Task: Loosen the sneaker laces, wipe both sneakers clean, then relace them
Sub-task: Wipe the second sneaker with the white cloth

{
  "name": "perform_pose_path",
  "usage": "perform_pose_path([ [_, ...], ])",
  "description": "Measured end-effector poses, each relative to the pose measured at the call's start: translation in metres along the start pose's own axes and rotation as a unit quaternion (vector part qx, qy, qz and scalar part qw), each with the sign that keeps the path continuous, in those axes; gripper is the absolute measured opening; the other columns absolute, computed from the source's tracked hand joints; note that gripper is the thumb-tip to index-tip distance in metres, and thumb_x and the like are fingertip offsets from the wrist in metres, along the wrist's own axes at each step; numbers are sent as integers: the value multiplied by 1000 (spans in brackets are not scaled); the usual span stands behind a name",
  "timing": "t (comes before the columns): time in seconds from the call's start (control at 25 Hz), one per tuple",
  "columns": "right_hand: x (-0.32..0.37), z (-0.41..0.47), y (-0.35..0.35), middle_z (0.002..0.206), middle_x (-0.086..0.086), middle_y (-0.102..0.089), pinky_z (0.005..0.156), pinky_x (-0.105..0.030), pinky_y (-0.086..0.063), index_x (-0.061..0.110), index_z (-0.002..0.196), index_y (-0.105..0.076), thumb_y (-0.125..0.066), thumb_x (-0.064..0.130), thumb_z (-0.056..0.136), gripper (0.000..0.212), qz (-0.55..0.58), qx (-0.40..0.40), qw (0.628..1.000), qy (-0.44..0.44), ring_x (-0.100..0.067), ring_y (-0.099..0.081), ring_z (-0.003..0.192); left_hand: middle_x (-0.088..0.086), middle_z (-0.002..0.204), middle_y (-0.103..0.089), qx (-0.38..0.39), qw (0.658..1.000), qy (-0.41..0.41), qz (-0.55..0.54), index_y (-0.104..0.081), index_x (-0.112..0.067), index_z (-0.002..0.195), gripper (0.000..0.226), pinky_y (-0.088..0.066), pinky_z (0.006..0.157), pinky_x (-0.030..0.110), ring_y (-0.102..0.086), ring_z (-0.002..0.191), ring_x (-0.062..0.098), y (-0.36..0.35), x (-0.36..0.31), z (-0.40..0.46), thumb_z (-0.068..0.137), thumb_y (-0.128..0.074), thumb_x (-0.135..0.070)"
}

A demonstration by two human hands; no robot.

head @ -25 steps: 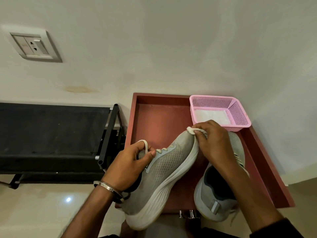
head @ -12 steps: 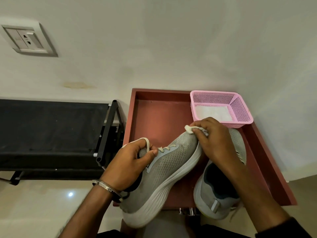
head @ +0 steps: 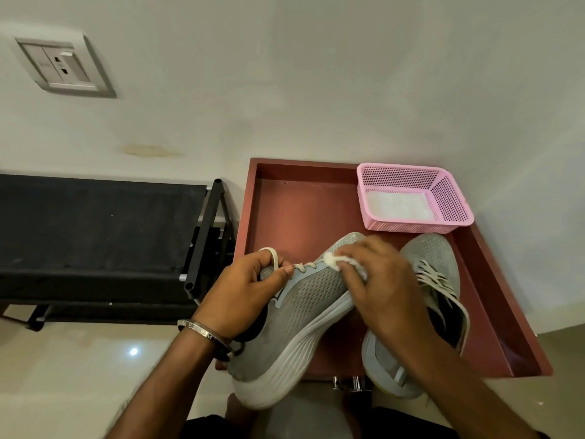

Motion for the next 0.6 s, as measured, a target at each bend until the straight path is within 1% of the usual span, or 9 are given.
perform_pose_path([
  [0.08,33,-25,-19,97,10,-64,79,-12,-42,20,100,-73,-68,13,87,15,46,73,995,45,-2,-56,89,0,75,-67,-4,1000,4,-14,-68,-26,85,19,-54,77,45,-63,71,17,3,3,1,97,-57,-36],
  [0.12,40,-31,-23,97,9,-64,80,-11,-41,20,99,-72,-67,13,88,15,49,93,992,73,-2,-55,90,2,78,-68,-5,1000,3,-18,-68,-25,87,19,-55,79,48,-64,74,21,4,4,2,97,-57,-37],
  [0.16,37,-29,-22,97,8,-63,80,-9,-39,19,99,-72,-67,11,88,15,40,89,991,88,-1,-53,90,3,80,-69,-4,1000,1,-21,-68,-24,87,20,-56,81,51,-65,78,24,5,4,2,96,-56,-38],
  [0.2,26,-21,-18,96,7,-63,79,-8,-37,18,99,-71,-67,9,88,15,19,64,995,79,-2,-51,90,3,81,-69,-4,1000,0,-21,-68,-25,87,20,-55,82,52,-66,80,25,5,4,1,96,-56,-38],
  [0.28,-1,-1,-2,95,4,-64,74,-14,-35,16,99,-72,-68,9,87,15,-39,-15,999,15,-10,-55,90,3,81,-69,-5,1000,0,-21,-68,-25,86,22,-56,82,49,-66,80,23,5,3,0,96,-56,-39],
  [0.36,-3,-1,1,96,3,-65,74,-17,-35,16,101,-73,-69,11,87,15,-55,-35,998,-25,-15,-59,89,-1,76,-66,-11,1000,2,-11,-67,-25,83,21,-54,79,46,-62,72,15,2,2,0,97,-56,-37],
  [0.44,30,-22,-18,97,6,-64,76,-18,-41,18,101,-72,-68,12,87,15,8,19,999,24,-10,-57,90,-8,67,-62,-18,1000,8,-3,-66,-27,81,21,-53,74,43,-57,65,9,3,3,1,97,-56,-35],
  [0.52,65,-49,-32,97,5,-63,81,-17,-43,17,100,-71,-67,12,89,12,62,84,988,115,-7,-55,91,-10,66,-62,-20,999,19,-18,-66,-28,79,21,-52,72,42,-57,65,9,5,5,1,97,-56,-33],
  [0.6,60,-46,-32,96,3,-63,82,-20,-43,15,100,-71,-67,10,89,13,38,95,983,154,-9,-54,91,-8,69,-64,-21,999,24,-23,-66,-27,79,21,-53,74,42,-60,67,11,6,6,1,97,-57,-32],
])
Point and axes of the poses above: each hand's wrist, its own z-axis towards the middle knuckle, its own y-axis out of the back of the hand, x = y × z, the point moved 4 cm from there along z, towards the middle knuckle
